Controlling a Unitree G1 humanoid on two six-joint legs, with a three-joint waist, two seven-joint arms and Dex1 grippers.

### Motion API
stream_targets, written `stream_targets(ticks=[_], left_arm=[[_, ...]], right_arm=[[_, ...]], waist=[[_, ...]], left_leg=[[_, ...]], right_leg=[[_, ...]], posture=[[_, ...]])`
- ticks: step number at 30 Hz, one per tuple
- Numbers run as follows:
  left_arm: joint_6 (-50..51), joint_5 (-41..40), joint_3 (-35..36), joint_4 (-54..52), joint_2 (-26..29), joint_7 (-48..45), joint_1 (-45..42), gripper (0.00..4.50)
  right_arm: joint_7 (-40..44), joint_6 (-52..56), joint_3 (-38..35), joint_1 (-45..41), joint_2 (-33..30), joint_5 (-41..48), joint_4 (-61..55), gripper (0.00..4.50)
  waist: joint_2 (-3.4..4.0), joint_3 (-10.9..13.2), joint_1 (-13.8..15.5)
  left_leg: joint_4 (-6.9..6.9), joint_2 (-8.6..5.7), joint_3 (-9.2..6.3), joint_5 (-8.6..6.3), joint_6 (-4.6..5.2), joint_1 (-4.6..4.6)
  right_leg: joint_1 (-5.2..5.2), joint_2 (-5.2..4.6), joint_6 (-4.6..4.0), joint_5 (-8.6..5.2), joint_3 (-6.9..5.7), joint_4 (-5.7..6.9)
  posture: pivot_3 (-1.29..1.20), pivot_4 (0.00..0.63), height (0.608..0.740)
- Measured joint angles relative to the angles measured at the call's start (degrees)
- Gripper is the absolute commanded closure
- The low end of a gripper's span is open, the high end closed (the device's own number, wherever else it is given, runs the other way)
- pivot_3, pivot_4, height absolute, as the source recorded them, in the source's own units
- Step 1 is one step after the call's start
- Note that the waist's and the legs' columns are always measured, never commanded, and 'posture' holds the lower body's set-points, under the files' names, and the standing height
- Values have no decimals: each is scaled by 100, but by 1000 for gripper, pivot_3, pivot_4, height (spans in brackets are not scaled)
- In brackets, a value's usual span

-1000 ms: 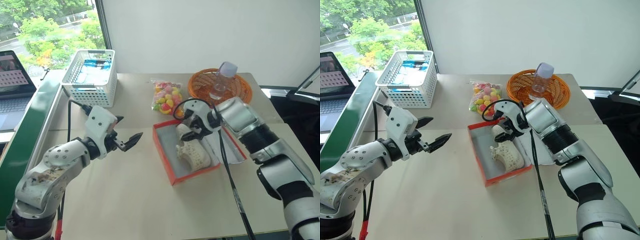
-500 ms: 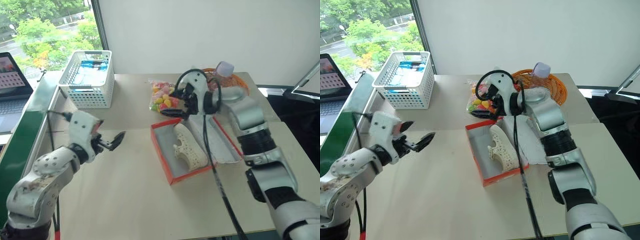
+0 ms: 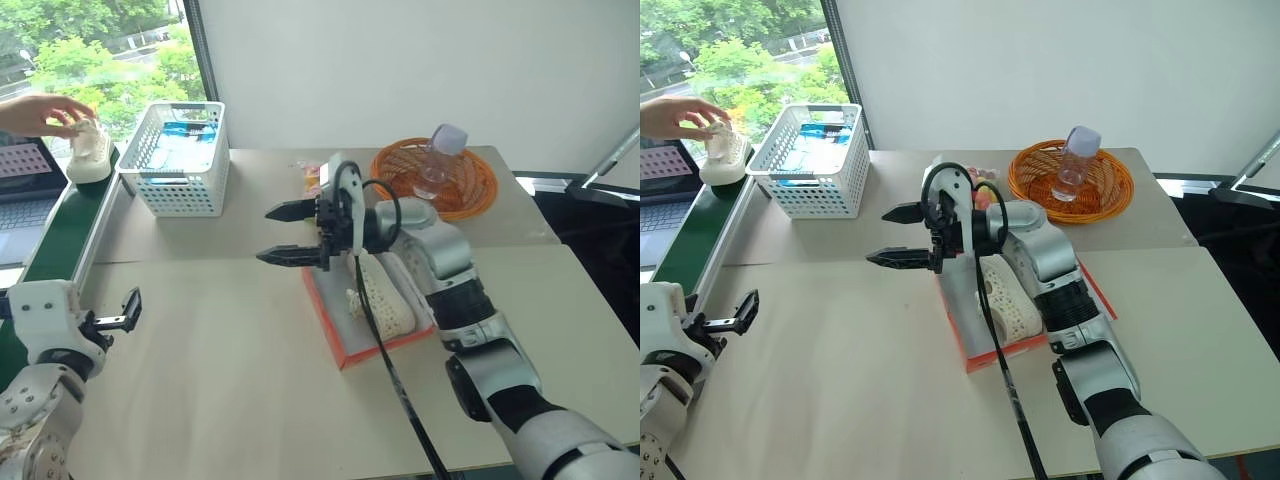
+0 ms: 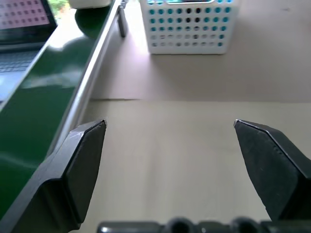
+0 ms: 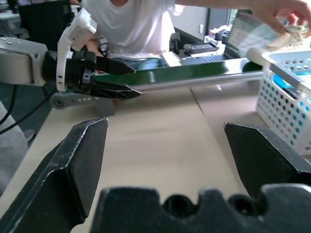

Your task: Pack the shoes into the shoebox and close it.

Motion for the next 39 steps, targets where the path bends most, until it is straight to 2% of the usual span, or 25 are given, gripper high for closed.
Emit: stream_targets(ticks=[6, 13, 22, 29, 36, 39], left_arm=[[-462, 252, 121, 191, -262, 169, 130, 0], [-1022, 290, 318, 928, -290, 85, 115, 0], [-1361, 419, 596, 2128, 649, -232, -281, 0], [-1462, 413, 718, 3639, 1706, -640, -1158, 0], [-2006, 446, 692, 4982, 2238, -1354, -1427, 0], [-2214, 490, 640, 5293, 2276, -1505, -1449, 0]], right_arm=[[17, -820, 259, 2, 273, -391, 593, 32], [66, -973, 321, 63, 209, -577, 672, 32], [69, -846, 324, 258, 219, -571, 359, 32], [-56, -617, 322, 307, 149, -576, 98, 32], [-103, -375, 323, 481, 3, -573, -147, 32], [-85, -322, 328, 505, -78, -573, -251, 32]], waist=[[-13, -9, 21], [-16, -11, -11], [-18, -13, 4], [-22, -15, 1], [-22, -15, -30], [-22, -15, -26]], left_leg=[[0, -1, 1, 0, -1, 0], [-1, 4, 3, -1, -1, 0], [-2, 8, 4, -1, -3, 1], [-6, 12, 10, -2, -7, 0], [-11, 20, 14, -2, -13, 0], [-11, 19, 16, -3, -13, 0]], right_leg=[[1, -3, -1, 0, -3, -2], [-2, -1, -6, -3, -4, 0], [-4, -2, -11, -4, -14, 2], [-10, -5, -15, -4, -21, 1], [-17, -3, -24, -4, -25, 3], [-17, -5, -24, -4, -25, 3]], posture=[[0, 150, 740], [0, 150, 740], [0, 150, 740], [0, 150, 740], [0, 150, 740], [0, 150, 740]])
